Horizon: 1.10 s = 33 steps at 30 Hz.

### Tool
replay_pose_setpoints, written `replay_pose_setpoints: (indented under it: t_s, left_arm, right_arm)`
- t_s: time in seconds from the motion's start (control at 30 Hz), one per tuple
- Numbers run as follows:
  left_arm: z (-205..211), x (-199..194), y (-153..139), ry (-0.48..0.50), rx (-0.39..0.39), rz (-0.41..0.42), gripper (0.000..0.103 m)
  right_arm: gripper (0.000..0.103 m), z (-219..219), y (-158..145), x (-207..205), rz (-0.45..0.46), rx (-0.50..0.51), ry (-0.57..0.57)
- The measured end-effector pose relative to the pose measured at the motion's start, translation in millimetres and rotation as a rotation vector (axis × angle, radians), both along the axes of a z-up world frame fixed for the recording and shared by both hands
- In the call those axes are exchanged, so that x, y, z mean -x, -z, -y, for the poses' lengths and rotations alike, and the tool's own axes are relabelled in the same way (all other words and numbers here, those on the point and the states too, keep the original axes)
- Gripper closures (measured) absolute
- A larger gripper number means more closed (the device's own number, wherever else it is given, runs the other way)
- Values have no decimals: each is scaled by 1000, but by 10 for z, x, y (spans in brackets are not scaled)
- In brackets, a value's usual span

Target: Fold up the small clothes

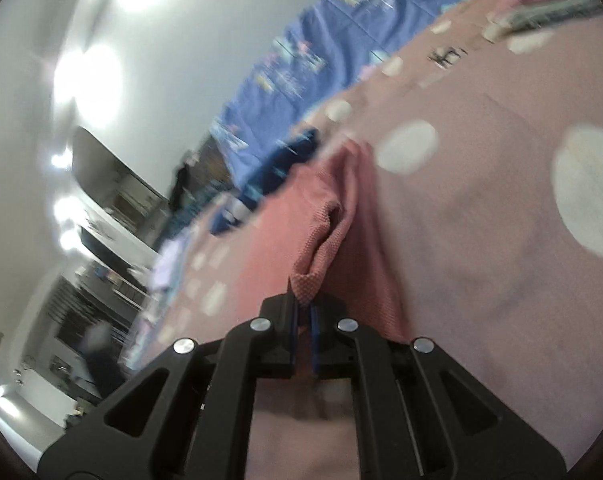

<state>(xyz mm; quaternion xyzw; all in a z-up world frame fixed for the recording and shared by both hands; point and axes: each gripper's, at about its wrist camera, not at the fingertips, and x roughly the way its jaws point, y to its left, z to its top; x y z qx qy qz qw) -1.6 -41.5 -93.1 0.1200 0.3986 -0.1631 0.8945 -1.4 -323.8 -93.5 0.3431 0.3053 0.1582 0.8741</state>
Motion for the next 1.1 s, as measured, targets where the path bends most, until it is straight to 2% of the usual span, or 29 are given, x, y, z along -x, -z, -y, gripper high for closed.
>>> replay_pose_setpoints:
  t_s: [0.1, 0.17, 0.33, 0.43, 0.57, 0.7, 0.8, 0.87, 0.9, 0.93, 1.0, 1.1]
  left_arm:
    - [14, 24, 39, 4, -5, -5, 46]
    - [48, 35, 45, 14, -15, -4, 46]
    - [3, 35, 57, 14, 10, -18, 46]
    - [-25, 61, 29, 32, 27, -24, 47]
    - [-23, 200, -96, 99, 53, -20, 54]
    - [-21, 273, -316, 131, 118, 20, 56]
    - [58, 150, -346, 119, 124, 39, 56]
    - [121, 43, -242, 118, 112, 13, 56]
    - [156, -30, -141, 106, 87, -15, 56]
    - [189, -102, 40, 84, 43, -58, 55]
    - [173, -100, 117, 74, 66, -53, 54]
    - [95, -123, 90, 70, 109, -69, 51]
  right_arm:
    - [98, 57, 203, 18, -64, -37, 10]
    - [99, 74, 181, 30, -56, -46, 11]
    - [93, -63, 48, 117, -43, 105, 15]
    - [91, -67, -41, 155, -38, 159, 30]
    - [90, -93, -315, 263, 47, 314, 77]
    - [90, -148, -428, 230, 97, 330, 20]
    - [90, -215, -296, 98, 51, 323, -39]
    - [91, -274, -131, -29, -36, 351, -40]
    - [102, -275, 11, -96, -118, 381, -31]
    - [103, -268, 80, -114, -148, 375, -36]
    - [103, -227, 95, -67, -154, 354, -44]
    - [101, -254, 32, -10, -137, 399, -65]
